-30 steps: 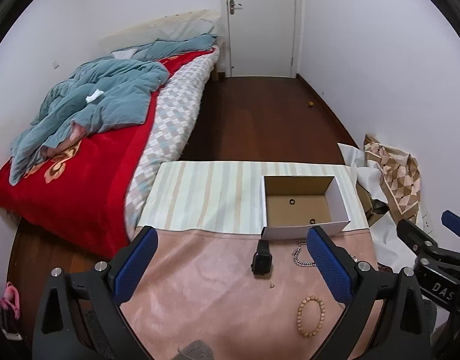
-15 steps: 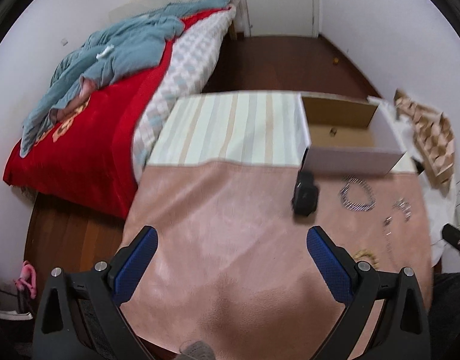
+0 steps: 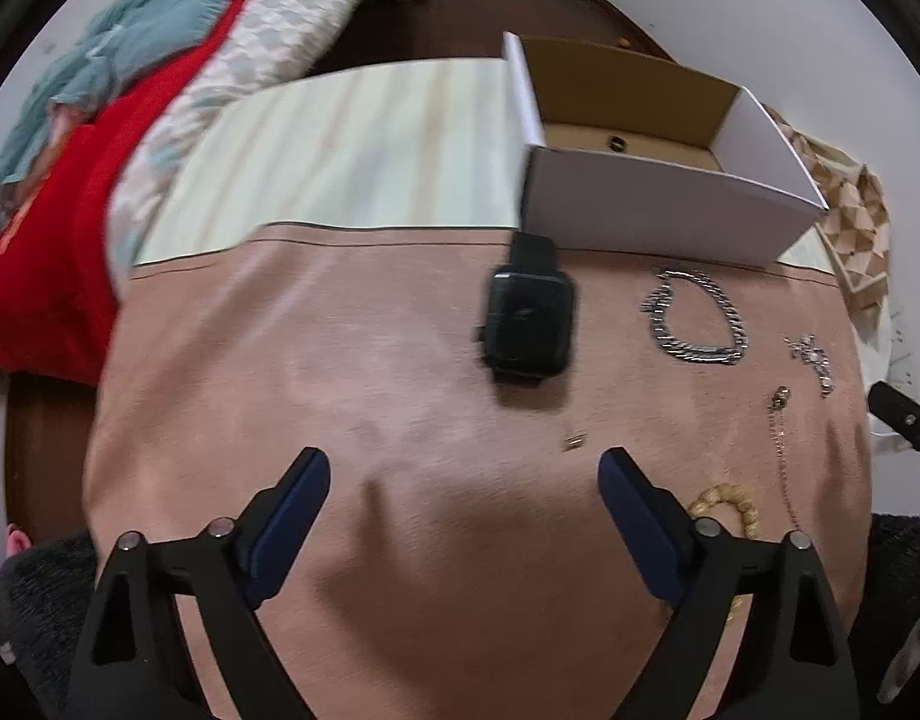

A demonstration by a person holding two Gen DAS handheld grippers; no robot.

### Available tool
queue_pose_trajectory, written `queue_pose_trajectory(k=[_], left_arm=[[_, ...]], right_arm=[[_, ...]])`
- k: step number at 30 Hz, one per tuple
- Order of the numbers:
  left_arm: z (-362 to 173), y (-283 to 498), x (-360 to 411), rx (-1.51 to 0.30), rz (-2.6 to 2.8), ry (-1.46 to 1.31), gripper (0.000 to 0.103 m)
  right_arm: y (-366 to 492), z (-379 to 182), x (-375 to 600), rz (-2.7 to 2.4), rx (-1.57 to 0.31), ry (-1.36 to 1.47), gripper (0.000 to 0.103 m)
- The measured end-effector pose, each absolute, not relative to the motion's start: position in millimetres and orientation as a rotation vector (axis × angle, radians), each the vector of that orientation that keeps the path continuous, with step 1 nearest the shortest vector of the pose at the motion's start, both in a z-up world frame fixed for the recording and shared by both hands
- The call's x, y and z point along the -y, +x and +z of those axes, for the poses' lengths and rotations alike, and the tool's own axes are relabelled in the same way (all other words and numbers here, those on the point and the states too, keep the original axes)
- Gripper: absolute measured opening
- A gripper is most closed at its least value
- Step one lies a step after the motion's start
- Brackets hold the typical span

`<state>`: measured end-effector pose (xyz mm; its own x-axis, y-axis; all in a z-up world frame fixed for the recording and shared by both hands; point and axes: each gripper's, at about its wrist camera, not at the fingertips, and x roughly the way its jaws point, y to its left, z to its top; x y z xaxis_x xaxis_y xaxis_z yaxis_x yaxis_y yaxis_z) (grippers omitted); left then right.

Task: Organize jewelry
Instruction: 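Lower the left tool onto the tiny gold earring and close it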

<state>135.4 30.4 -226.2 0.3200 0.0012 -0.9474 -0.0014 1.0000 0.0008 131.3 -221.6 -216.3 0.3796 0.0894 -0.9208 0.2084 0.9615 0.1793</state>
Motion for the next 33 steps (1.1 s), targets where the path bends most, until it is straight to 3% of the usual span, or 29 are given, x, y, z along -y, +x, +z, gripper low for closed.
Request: queue_pose_trajectory(k=[2, 6, 12, 21, 25, 33], left_arm=[[-231, 140, -23, -1.257, -0.027, 0.0, 0.079], [-238, 146, -10, -1.279, -0.079, 0.018, 0.069], [-248, 146, 0, -1.317, -0.117, 0.035, 0.038], [-247, 141, 8, -1.303, -0.136, 0.063, 0.023], [-247, 142, 10, -1.294, -0.143, 0.074, 0.007], [-239, 140, 8, -1.27, -0.164, 0.065, 0.006]], right_arm=[[133, -220, 223, -0.087, -1.19, 0.284, 0.043], [136, -227, 227, -0.103, -1.203, 0.286, 0.043], [139, -228, 231, -0.118, -1.201, 0.284, 0.043], [142, -227, 230, -0.128, -1.198, 0.275, 0.042], [142, -226, 228, -0.126, -1.196, 0.268, 0.041], [140, -214, 227, -0.11, -1.175, 0.271, 0.041]])
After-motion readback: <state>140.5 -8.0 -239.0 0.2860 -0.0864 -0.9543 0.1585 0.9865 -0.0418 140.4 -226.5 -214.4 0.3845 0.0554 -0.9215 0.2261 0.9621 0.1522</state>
